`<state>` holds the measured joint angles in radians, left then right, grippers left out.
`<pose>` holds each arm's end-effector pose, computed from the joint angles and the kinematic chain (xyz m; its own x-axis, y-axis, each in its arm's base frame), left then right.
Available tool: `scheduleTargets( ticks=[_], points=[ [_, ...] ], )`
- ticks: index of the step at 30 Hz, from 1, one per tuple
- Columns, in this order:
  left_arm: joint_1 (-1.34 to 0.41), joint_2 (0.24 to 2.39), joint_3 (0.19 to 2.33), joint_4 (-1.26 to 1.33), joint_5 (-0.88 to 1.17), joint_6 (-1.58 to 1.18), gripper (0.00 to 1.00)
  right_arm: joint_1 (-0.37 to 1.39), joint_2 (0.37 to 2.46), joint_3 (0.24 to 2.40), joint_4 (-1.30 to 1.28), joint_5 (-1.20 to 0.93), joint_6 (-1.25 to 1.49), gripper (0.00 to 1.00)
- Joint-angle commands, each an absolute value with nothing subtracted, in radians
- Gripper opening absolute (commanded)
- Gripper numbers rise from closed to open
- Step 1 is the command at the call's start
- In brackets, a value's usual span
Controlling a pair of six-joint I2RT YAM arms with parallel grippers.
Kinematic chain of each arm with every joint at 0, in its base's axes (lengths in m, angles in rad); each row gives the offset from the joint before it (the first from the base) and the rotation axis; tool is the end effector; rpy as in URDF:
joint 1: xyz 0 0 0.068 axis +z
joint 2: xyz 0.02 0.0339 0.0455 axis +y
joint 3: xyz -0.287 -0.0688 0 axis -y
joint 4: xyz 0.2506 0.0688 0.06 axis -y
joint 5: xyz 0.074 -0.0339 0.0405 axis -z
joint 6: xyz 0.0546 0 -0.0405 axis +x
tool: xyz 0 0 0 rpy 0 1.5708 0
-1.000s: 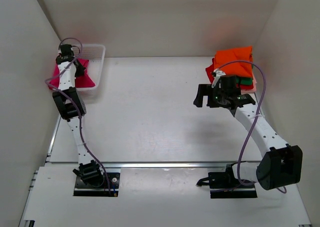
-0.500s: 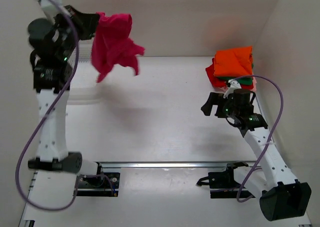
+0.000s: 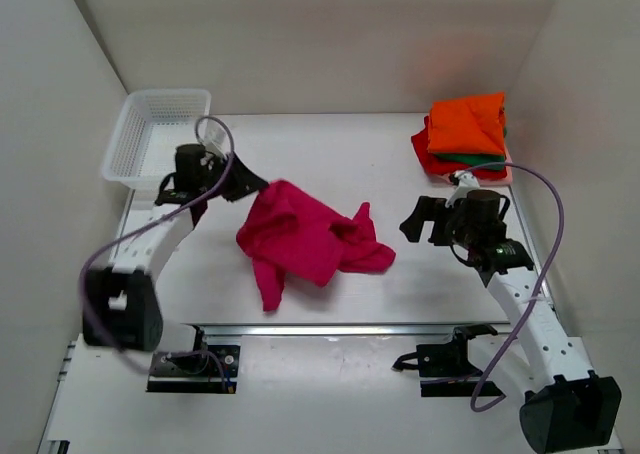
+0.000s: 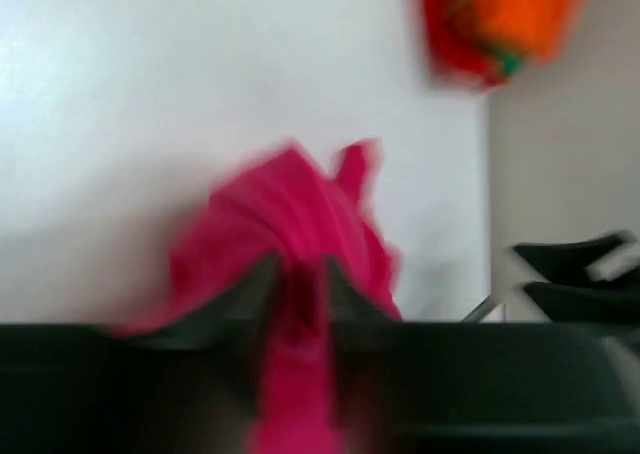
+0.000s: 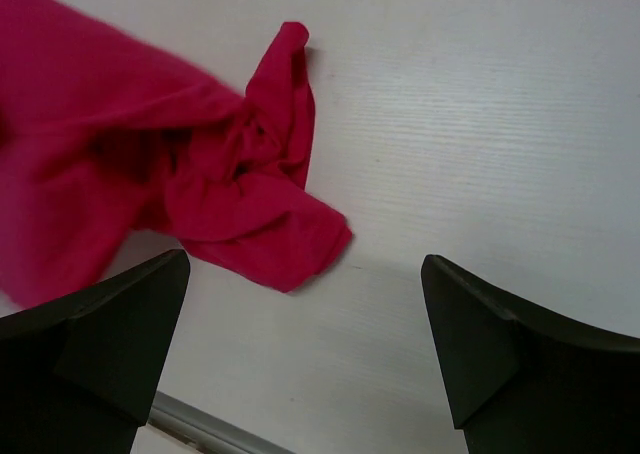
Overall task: Fold and stack the t-shirts
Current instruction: Move the tshirt to the center of the board, then flatten out the tshirt
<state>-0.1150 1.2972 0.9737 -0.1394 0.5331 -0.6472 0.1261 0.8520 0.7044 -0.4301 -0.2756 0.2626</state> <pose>0.3022 -0.0628 0.3130 -0.6858 -0.4435 -0.5770 0.1717 0.6718 -0.7205 0.1903 0.0391 0.2829 -0.6133 0.1740 -0.7704 -0.1946 0.9120 0.3610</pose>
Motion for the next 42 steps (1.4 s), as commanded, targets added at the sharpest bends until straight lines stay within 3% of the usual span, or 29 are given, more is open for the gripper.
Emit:
scheduleTargets(
  ticks=[1, 2, 6, 14, 21, 22, 23, 25, 26, 28, 30, 32, 34, 38, 42],
  points=[
    [-0.063, 1.497, 0.925, -0.150, 0.702, -0.633, 0.57, 0.210, 0.911, 0.698, -0.364, -0.267, 0.273, 0.99],
    [-0.057, 1.502, 0.899, -0.103, 0.733, -0.668, 0.64, 0.257, 0.931, 0.713, -0.370, -0.237, 0.275, 0.99],
    [-0.112, 1.341, 0.853, -0.121, 0.602, -0.645, 0.72, 0.340, 0.956, 0.681, -0.328, -0.193, 0.305, 0.99],
    [-0.135, 0.953, 0.639, -0.489, 0.415, -0.499, 0.71, 0.477, 1.046, 0.598, -0.252, -0.138, 0.330, 0.99],
    [-0.140, 0.736, 0.431, -0.517, 0.270, -0.512, 0.70, 0.517, 1.152, 0.627, -0.235, -0.087, 0.256, 0.99],
    [-0.123, 0.724, 0.420, -0.484, 0.252, -0.520, 0.69, 0.534, 1.170, 0.647, -0.215, -0.089, 0.250, 0.95],
    [-0.124, 0.721, 0.413, -0.448, 0.242, -0.531, 0.69, 0.541, 1.180, 0.656, -0.209, -0.095, 0.255, 0.75],
    [-0.135, 0.732, 0.428, -0.382, 0.213, -0.549, 0.67, 0.575, 1.195, 0.686, -0.198, -0.088, 0.262, 0.56],
    [-0.146, 0.762, 0.440, -0.342, 0.212, -0.551, 0.66, 0.581, 1.209, 0.689, -0.190, -0.087, 0.268, 0.39],
    [-0.170, 0.850, 0.472, -0.331, 0.203, -0.531, 0.67, 0.583, 1.226, 0.690, -0.181, -0.103, 0.291, 0.27],
    [-0.181, 0.977, 0.520, -0.353, 0.250, -0.511, 0.65, 0.591, 1.230, 0.675, -0.164, -0.107, 0.302, 0.28],
    [-0.202, 1.017, 0.517, -0.327, 0.320, -0.534, 0.63, 0.594, 1.229, 0.660, -0.155, -0.106, 0.305, 0.35],
    [-0.263, 1.003, 0.494, -0.290, 0.363, -0.593, 0.62, 0.588, 1.235, 0.644, -0.158, -0.101, 0.317, 0.36],
    [-0.466, 0.986, 0.462, -0.203, 0.325, -0.747, 0.63, 0.568, 1.250, 0.632, -0.141, -0.087, 0.336, 0.37],
    [-0.563, 1.081, 0.434, -0.126, 0.313, -0.814, 0.64, 0.539, 1.282, 0.653, -0.138, -0.077, 0.336, 0.39]
  ],
)
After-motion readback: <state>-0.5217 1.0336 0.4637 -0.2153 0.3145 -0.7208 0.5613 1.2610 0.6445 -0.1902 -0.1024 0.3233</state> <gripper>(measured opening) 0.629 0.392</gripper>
